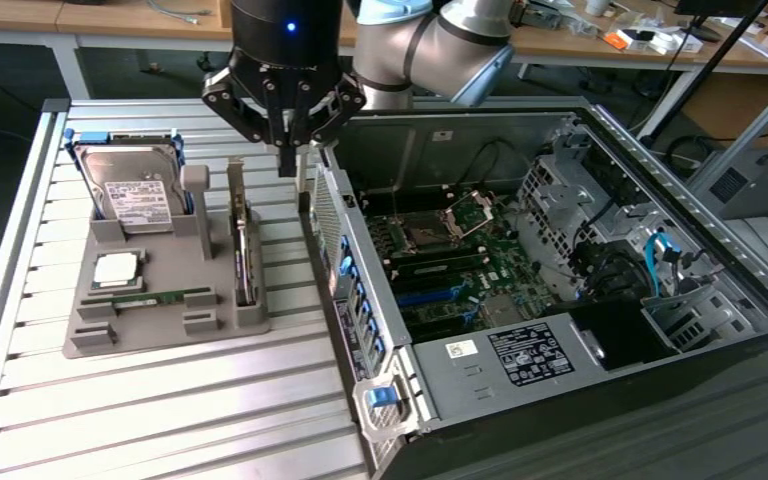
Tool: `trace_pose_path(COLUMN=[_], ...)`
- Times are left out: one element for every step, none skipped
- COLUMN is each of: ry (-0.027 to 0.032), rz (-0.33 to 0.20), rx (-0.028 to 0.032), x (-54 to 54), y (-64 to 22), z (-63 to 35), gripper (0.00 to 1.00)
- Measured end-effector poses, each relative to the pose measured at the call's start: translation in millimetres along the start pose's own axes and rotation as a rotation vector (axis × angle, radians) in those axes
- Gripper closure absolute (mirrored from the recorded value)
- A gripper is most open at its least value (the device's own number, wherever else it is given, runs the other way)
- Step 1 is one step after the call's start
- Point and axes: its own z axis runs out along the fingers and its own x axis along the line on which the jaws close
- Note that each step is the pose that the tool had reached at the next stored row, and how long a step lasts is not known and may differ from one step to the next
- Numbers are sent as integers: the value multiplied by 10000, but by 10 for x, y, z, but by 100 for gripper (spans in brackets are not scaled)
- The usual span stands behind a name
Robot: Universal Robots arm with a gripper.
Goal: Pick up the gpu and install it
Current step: 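Reach for the gpu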
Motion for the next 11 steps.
trace_pose_path(ry=[0, 0, 0, 0, 0, 0, 1, 0, 0, 0, 0], rz=[0, 0, 0, 0, 0, 0, 0, -1, 0, -1, 0], rx=[-1, 0, 0, 0, 0, 0, 0, -1, -1, 0, 0], x=[8, 15, 22, 29, 37, 42, 46, 50, 55, 58, 62], y=[-1, -1, -2, -2, -3, -3, -4, -4, -5, -5, -5], z=[0, -1, 0, -1, -1, -1, -1, -1, -1, -1, -2], gripper=[89, 89, 89, 89, 89, 89, 89, 89, 89, 89, 89])
